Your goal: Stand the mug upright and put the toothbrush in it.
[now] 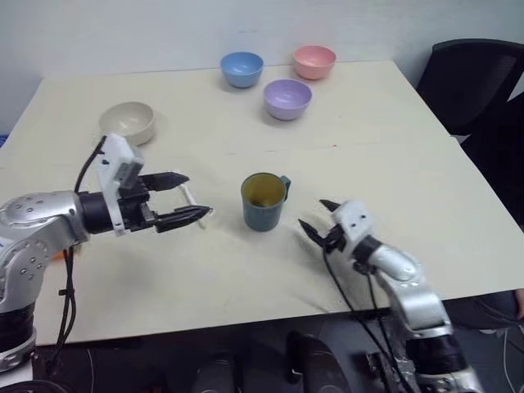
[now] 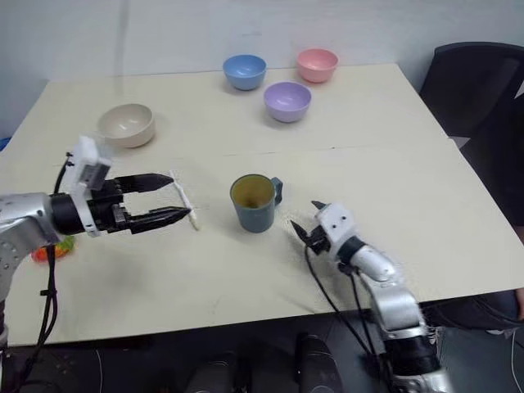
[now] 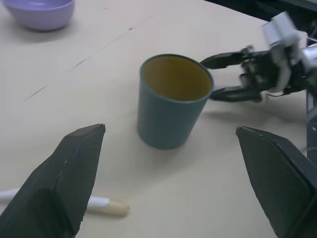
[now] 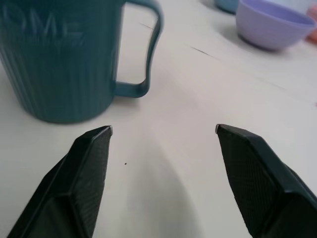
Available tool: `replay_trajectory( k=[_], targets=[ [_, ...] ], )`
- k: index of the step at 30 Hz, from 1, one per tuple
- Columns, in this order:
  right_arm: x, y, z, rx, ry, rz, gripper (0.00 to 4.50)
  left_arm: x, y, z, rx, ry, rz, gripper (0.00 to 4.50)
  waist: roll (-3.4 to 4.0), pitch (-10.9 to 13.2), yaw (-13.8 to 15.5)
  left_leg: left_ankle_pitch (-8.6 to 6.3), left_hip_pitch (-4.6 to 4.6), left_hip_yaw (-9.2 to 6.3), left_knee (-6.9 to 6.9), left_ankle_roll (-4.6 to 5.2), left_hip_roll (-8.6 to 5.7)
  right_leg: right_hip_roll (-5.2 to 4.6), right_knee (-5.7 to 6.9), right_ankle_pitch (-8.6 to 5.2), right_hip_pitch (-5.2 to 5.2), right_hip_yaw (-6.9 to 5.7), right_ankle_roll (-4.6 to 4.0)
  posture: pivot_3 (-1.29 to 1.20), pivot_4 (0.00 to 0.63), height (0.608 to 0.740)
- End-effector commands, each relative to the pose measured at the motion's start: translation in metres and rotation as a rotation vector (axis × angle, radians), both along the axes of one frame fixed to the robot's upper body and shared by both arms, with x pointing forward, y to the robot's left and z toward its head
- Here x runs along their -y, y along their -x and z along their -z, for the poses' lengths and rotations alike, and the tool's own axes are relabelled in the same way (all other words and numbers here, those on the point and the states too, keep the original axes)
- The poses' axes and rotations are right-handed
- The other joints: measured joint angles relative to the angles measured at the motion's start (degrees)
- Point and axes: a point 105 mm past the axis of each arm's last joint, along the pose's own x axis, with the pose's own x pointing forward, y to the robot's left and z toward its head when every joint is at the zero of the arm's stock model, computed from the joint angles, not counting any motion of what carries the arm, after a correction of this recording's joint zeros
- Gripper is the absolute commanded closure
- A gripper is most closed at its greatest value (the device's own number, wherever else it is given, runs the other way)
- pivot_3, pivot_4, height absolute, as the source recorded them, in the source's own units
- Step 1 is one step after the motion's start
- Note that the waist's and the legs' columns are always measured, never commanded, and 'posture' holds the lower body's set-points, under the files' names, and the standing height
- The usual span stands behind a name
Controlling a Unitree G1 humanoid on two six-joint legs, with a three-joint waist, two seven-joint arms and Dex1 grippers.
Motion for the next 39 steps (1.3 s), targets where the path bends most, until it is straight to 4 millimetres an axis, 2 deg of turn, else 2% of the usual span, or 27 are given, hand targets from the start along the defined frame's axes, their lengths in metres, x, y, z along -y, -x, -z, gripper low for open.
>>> replay_trajectory(
  k=[1,3,5,6,8,9,11,13,15,18,22,26,30,33,39],
  targets=[
    [-0.005,0.045,-0.043,-0.083,-0.188,-0.229,0.42,-0.013,-0.026,0.006,-0.055,0.072,-0.245,0.00,0.00,0.00,1.11,-0.01,0.01,-0.05,0.03,0.04,-0.03,-0.01,0.02,0.00,0.04,-0.03,0.00,0.00,0.150,0.740],
    [-0.010,0.063,-0.063,-0.057,-0.154,-0.323,0.05,-0.019,-0.040,0.017,-0.114,0.040,-0.393,0.00,-0.13,0.00,1.71,-0.02,0.02,-0.07,0.10,0.08,-0.05,0.00,0.09,0.00,0.07,-0.09,0.00,0.00,0.150,0.740],
    [-0.008,0.075,-0.092,-0.037,-0.174,-0.400,0.05,-0.025,-0.057,0.021,-0.192,0.118,-0.598,0.00,-0.23,0.09,2.32,-0.04,0.02,-0.04,0.16,0.12,-0.08,-0.01,0.13,0.03,0.09,-0.07,0.04,0.00,0.150,0.740],
    [-0.009,0.083,-0.105,-0.020,-0.160,-0.447,0.05,-0.017,-0.062,0.021,-0.234,0.167,-0.626,0.00,-0.31,0.13,2.50,0.01,0.02,0.00,0.16,0.21,-0.19,-0.08,0.16,0.06,0.07,-0.03,0.11,0.00,0.150,0.740],
    [-0.009,0.091,-0.116,-0.012,-0.135,-0.488,0.05,-0.004,-0.067,0.021,-0.278,0.198,-0.630,0.00,-0.59,0.14,2.84,0.03,-0.03,-0.01,0.21,0.25,-0.20,-0.09,0.11,0.13,0.08,-0.05,0.16,0.00,0.150,0.740],
    [-0.007,0.093,-0.120,-0.012,-0.111,-0.490,0.05,0.001,-0.069,0.023,-0.294,0.196,-0.637,0.00,-0.92,-0.02,2.75,0.03,-0.04,-0.01,0.17,0.25,-0.21,-0.09,0.05,0.14,0.08,-0.06,0.17,0.00,0.150,0.740],
    [-0.006,0.095,-0.124,-0.011,-0.077,-0.486,0.05,0.004,-0.073,0.027,-0.319,0.203,-0.664,0.00,-1.01,-0.06,2.52,-0.07,-0.05,0.01,0.03,0.09,-0.21,0.15,-0.19,0.11,0.08,-0.12,0.13,0.00,0.150,0.740],
    [-0.001,0.092,-0.132,0.012,-0.030,-0.466,0.05,0.008,-0.083,0.048,-0.420,0.172,-0.723,0.00,-1.01,-0.06,2.53,-0.08,-0.06,0.17,-0.03,0.09,-0.21,0.13,-0.23,0.11,0.01,-0.08,0.13,0.00,0.150,0.740],
    [-0.001,0.090,-0.136,0.024,-0.005,-0.449,0.05,0.010,-0.090,0.059,-0.468,0.136,-0.770,0.00,-1.04,-0.05,2.61,-0.08,-0.05,0.23,0.04,0.10,-0.25,0.13,-0.22,0.11,0.01,-0.09,0.14,0.00,0.150,0.740],
    [-0.005,0.089,-0.134,0.037,0.018,-0.444,0.05,0.014,-0.102,0.053,-0.441,0.138,-0.795,0.00,-1.12,0.00,2.69,-0.06,-0.04,0.22,0.12,0.09,-0.23,0.14,-0.16,0.12,0.03,-0.09,0.14,0.00,0.150,0.740],
    [-0.010,0.081,-0.139,0.091,0.036,-0.421,0.05,0.034,-0.113,0.053,-0.467,0.137,-0.774,0.00,-1.14,0.01,2.86,-0.03,-0.02,0.20,0.18,0.05,-0.14,0.09,-0.06,0.14,0.03,-0.06,0.11,0.00,0.150,0.740],
    [-0.023,0.084,-0.153,0.140,0.001,-0.468,0.05,0.050,-0.124,0.069,-0.571,0.139,-0.764,0.00,-1.14,0.01,2.83,-0.03,-0.06,0.23,0.16,0.06,-0.15,0.03,-0.13,0.17,0.02,-0.09,0.16,0.00,0.150,0.740],
    [-0.032,0.089,-0.158,0.165,-0.004,-0.492,0.05,0.057,-0.124,0.082,-0.654,0.110,-0.786,0.00,-1.13,0.01,2.93,-0.02,-0.07,0.38,0.14,0.05,-0.22,0.08,-0.15,0.17,0.02,-0.17,0.16,0.00,0.150,0.740],
    [-0.032,0.087,-0.164,0.189,-0.039,-0.471,0.00,0.062,-0.125,0.080,-0.657,0.106,-0.788,0.52,-1.12,0.00,2.92,-0.01,-0.02,0.43,0.18,0.05,-0.14,0.03,-0.09,0.18,0.04,-0.11,0.17,0.00,0.150,0.740],
    [-0.030,0.083,-0.166,0.203,-0.047,-0.429,0.00,0.057,-0.125,0.082,-0.665,0.102,-0.822,2.10,-1.11,-0.01,3.20,-0.01,-0.03,0.48,0.17,0.06,-0.11,-0.03,-0.09,0.18,0.04,-0.12,0.17,0.00,0.150,0.740]
  ],
)
